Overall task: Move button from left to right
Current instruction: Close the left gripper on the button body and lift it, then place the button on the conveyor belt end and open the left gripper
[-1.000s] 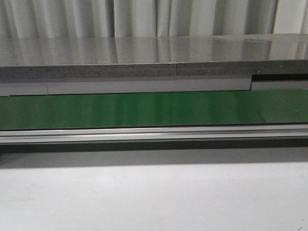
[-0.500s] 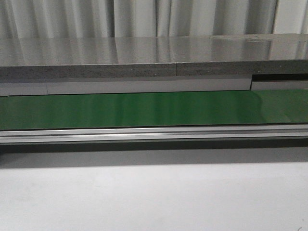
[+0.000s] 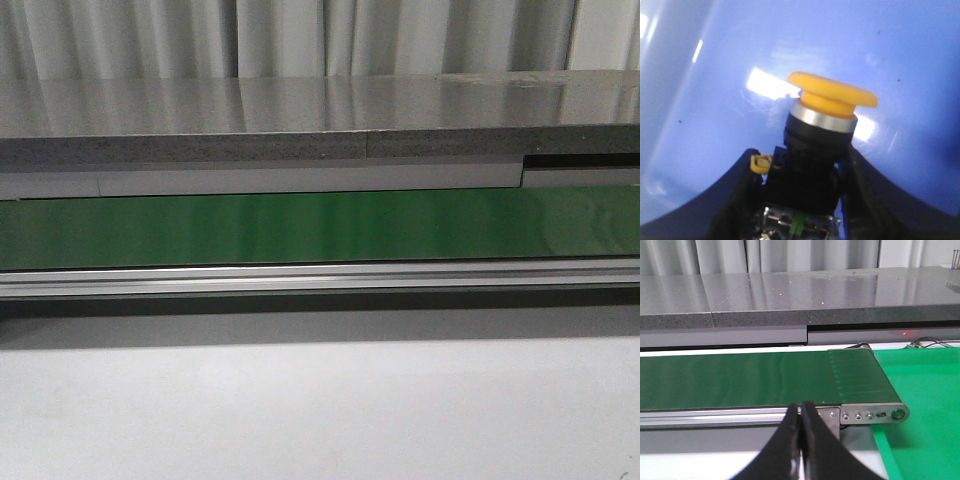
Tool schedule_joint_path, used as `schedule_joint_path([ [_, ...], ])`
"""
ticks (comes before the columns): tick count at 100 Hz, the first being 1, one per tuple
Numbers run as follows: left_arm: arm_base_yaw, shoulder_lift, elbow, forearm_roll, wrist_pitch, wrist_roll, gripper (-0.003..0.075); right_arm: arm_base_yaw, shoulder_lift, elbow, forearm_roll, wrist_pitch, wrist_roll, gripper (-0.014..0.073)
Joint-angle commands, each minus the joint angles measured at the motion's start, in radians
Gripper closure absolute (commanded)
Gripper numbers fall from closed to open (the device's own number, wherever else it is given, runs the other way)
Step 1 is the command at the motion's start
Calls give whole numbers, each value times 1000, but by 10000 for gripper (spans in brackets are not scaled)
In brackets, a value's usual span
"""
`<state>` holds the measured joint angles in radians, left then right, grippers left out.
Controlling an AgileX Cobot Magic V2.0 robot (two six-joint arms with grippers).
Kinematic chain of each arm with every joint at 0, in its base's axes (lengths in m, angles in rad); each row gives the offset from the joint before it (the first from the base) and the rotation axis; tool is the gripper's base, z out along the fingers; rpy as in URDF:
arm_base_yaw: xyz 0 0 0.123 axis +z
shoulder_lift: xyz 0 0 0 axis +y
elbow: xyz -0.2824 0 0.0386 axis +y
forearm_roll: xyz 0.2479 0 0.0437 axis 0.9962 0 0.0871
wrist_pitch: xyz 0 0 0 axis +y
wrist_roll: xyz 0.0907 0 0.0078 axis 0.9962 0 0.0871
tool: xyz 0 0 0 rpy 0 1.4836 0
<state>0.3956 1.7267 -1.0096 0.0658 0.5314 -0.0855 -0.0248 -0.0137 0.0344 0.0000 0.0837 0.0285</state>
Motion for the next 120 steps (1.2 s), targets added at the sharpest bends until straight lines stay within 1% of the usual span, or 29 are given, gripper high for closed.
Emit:
schedule_joint_path([
  [1, 0, -98, -22, 3, -41, -2, 741, -3, -12, -24, 0, -73, 0, 662],
  [12, -5, -146, -22, 3, -20, -1, 741, -3, -12, -24, 0, -73, 0, 662],
  [19, -27, -164, -22, 2, -14, -1, 741, -3, -12, -24, 0, -73, 0, 662],
  [44, -179, -170, -22, 2, 11, 52, 741, -3, -12, -24, 0, -73, 0, 662],
  [59, -234, -170, -22, 2, 7, 53, 741, -3, -12, -24, 0, -73, 0, 662],
  [88, -245, -170, -22, -34, -9, 53, 739, -3, -12, -24, 0, -73, 0, 662],
  [105, -253, -169, -54, -49, 2, 54, 734, -3, -12, -24, 0, -73, 0, 662],
  [113, -259, -169, -68, -51, 12, 54, 698, -3, -12, -24, 0, -73, 0, 662],
  [120, -260, -169, -70, -66, 12, 54, 643, -3, -12, -24, 0, -73, 0, 662],
])
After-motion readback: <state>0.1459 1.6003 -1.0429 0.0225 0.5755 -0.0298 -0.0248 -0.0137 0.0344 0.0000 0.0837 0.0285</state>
